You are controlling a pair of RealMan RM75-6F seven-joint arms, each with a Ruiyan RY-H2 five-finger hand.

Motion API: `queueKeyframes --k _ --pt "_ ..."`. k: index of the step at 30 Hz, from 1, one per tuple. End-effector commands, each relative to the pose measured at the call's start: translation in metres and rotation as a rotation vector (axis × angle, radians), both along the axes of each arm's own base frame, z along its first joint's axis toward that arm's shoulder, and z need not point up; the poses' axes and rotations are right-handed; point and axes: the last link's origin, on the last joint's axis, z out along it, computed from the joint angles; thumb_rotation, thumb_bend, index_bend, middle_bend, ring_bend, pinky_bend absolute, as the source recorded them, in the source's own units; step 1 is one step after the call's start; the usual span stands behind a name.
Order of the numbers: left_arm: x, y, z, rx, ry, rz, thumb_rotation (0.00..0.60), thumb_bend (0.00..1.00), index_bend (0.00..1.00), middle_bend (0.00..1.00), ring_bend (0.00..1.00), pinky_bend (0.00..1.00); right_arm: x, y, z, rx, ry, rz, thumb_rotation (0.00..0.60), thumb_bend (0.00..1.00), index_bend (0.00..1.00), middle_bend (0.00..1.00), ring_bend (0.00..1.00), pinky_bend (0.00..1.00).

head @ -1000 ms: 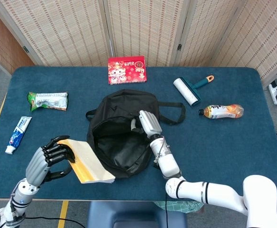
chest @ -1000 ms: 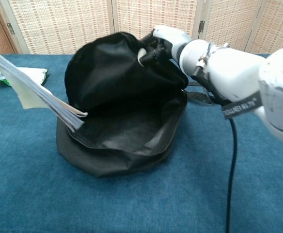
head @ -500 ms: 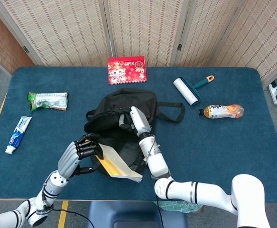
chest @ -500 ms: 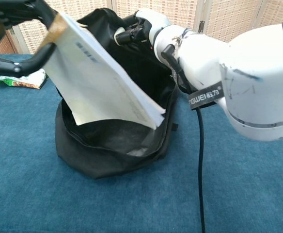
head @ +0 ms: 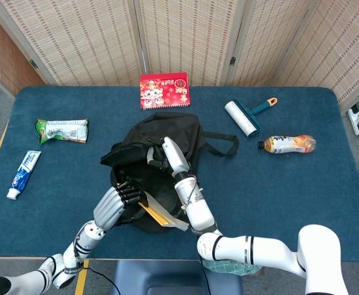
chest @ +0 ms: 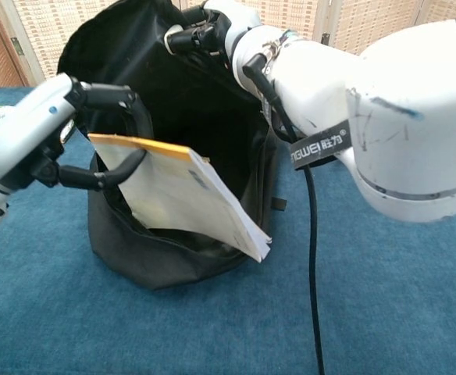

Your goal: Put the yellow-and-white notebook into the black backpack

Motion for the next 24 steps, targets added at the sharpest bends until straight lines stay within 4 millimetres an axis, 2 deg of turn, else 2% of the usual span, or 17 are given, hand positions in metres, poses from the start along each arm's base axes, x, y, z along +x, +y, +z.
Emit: queueKeyframes --k 1,7,17,24 --pt "-0.003 0.000 -0.010 0.020 0.039 -0.002 0.600 0.52 0.71 0.68 0.57 0.44 0.000 0.001 0.000 0.005 0.001 0.005 0.600 0.79 0.74 0.47 0.39 0.36" --pt "-0.002 0.011 -0.010 0.096 0.028 0.011 0.600 0.54 0.72 0.70 0.61 0.52 0.005 0.006 0.001 0.024 -0.017 0.017 0.600 0.79 0.74 0.47 0.39 0.36" --pt "-0.001 0.035 0.007 0.266 -0.011 0.063 0.600 0.55 0.73 0.71 0.61 0.53 0.004 0.010 0.003 0.055 -0.038 0.007 0.600 0.79 0.74 0.47 0.39 0.36" --pt "-0.007 0.034 -0.012 0.341 0.147 0.050 0.600 0.54 0.73 0.72 0.61 0.54 0.006 0.013 0.003 0.071 -0.050 0.014 0.600 0.79 0.74 0.47 0.39 0.36"
